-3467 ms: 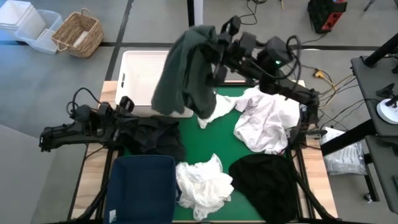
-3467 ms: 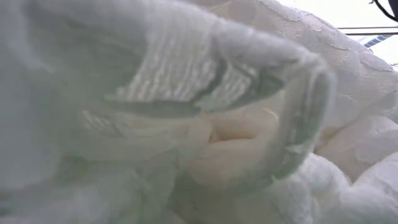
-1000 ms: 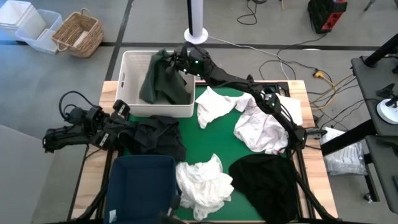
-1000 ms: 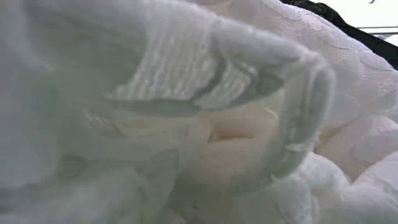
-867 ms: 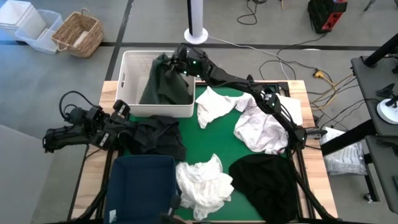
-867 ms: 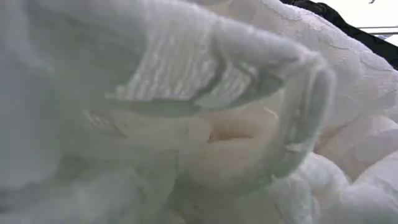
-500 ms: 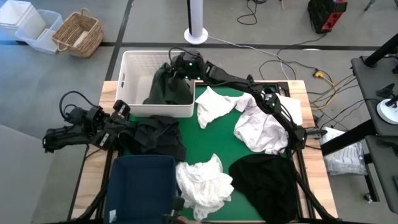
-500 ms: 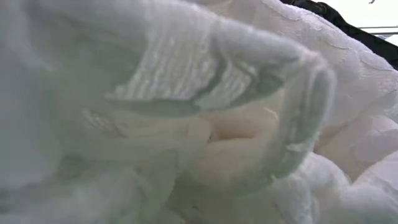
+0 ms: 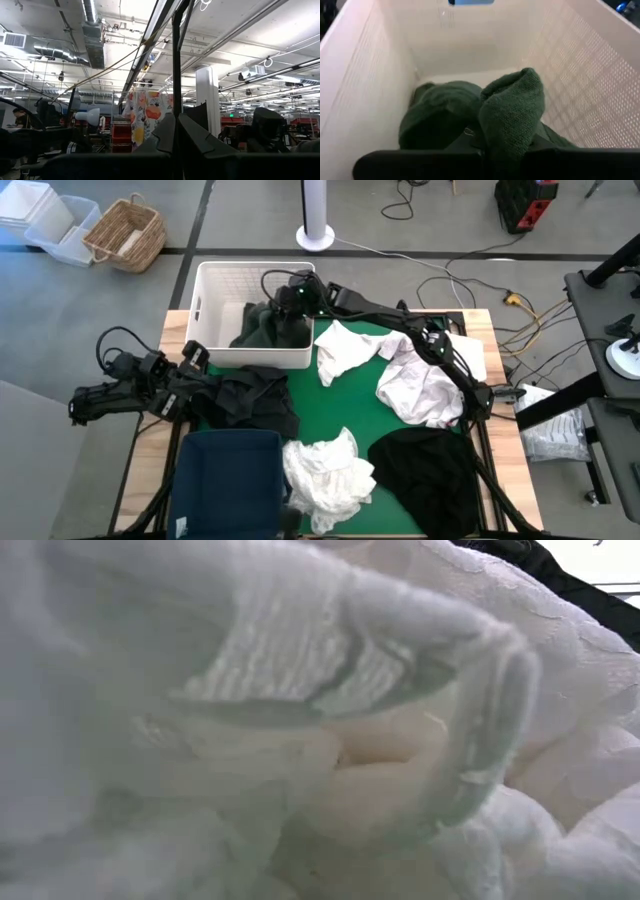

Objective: Sort clothes
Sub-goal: Put the green shirt into the white bin

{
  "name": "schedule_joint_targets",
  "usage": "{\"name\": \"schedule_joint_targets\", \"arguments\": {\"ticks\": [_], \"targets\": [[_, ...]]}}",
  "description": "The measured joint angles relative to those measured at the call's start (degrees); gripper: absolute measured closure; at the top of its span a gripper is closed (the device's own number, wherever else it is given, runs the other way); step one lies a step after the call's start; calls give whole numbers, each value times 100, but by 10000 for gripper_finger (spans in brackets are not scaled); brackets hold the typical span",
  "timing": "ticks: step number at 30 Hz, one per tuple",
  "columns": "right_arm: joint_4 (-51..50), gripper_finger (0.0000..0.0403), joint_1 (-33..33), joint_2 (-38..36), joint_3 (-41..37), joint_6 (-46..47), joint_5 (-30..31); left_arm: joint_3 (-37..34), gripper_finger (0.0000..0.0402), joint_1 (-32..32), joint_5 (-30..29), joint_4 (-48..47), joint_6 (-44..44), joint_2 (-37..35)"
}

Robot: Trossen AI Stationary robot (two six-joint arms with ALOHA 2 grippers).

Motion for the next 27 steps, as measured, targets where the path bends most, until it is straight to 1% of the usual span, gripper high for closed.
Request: {"name": "schedule_joint_targets", "arguments": {"ticks": [9,16,20,27], "targets": [[-649,390,1,-135,0,-115,36,0,401,0,-22,-37,2,0],[-645,384,1,-224,0,-69,45,0,401,0,-22,-33,2,0],[-642,349,9,-236,0,-96,49,0,401,0,-22,-35,2,0],[-593,256,43,-236,0,-111,49,0,401,0,-22,-35,7,0]]}}
